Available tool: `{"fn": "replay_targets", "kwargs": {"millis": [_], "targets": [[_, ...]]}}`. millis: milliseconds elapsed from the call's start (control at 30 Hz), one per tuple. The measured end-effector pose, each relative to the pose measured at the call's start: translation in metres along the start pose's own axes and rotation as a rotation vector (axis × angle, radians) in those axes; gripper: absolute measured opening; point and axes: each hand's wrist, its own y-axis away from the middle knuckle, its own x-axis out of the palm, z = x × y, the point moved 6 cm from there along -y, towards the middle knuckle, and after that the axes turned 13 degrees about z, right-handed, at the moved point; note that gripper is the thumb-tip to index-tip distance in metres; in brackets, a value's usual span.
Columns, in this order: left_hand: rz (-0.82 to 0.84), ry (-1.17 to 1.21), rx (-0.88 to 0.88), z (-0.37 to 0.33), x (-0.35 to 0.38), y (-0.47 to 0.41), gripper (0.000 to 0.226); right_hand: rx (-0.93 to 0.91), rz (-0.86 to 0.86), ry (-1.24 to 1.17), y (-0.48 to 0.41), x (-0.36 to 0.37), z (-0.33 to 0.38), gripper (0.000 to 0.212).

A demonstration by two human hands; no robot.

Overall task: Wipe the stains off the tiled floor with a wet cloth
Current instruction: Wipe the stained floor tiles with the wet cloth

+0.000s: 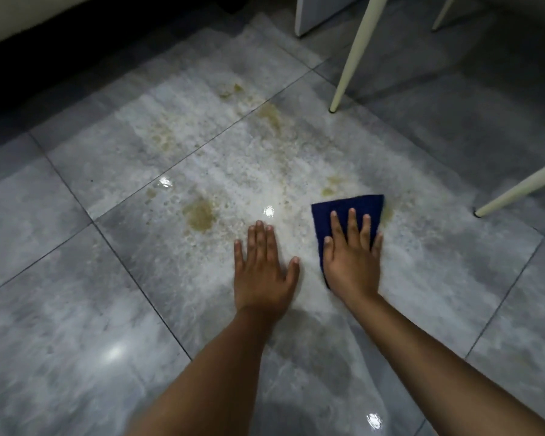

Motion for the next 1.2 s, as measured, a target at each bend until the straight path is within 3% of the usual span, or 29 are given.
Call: {"fn": "replay_targets", "kwargs": {"millis": [133, 200, 300, 433, 500, 600, 700, 800, 900, 1033, 1200], "targets": [[-0.001, -0.014, -0.001, 0.000, 0.001, 0.001, 0.079, -0.176, 0.075, 0.018, -0.047, -0.016, 0.021, 0.053], [0.002, -0.011, -0.001, 0.000, 0.000, 0.001, 0.079, -0.162, 0.080, -0.009, -0.077, -0.030, 0.011, 0.052], [0.003, -0.004, 0.004, 0.000, -0.001, 0.002, 0.078, 0.034, 0.049, -0.053, -0.092, -0.040, -0.034, 0.053], [-0.016, 0.008, -0.001, -0.001, -0.001, 0.002, 0.079, 0.313, -0.023, -0.243, -0.043, -0.030, -0.066, 0.055], [-0.017, -0.001, -0.004, 0.000, 0.000, 0.001, 0.079, 0.272, -0.012, -0.216, -0.024, -0.016, -0.039, 0.055], [-0.020, -0.011, -0.007, 0.001, 0.000, 0.001, 0.080, 0.047, 0.033, -0.104, -0.045, -0.019, 0.000, 0.054], [-0.027, -0.017, 0.004, 0.001, 0.001, 0.001, 0.079, -0.042, 0.106, -0.079, -0.098, -0.042, -0.017, 0.054], [-0.033, -0.009, 0.003, 0.001, 0.000, 0.001, 0.080, 0.124, 0.134, -0.101, -0.121, -0.068, -0.081, 0.054], [-0.030, -0.009, 0.005, 0.001, 0.000, 0.000, 0.080, 0.338, 0.053, -0.225, -0.095, -0.067, -0.131, 0.054], [-0.038, -0.003, 0.002, 0.001, 0.001, 0.000, 0.080, 0.537, -0.111, -0.314, -0.033, -0.032, -0.094, 0.055], [-0.048, -0.003, 0.011, 0.001, 0.002, 0.000, 0.080, 0.115, 0.002, -0.115, -0.045, -0.019, -0.015, 0.054]]}}
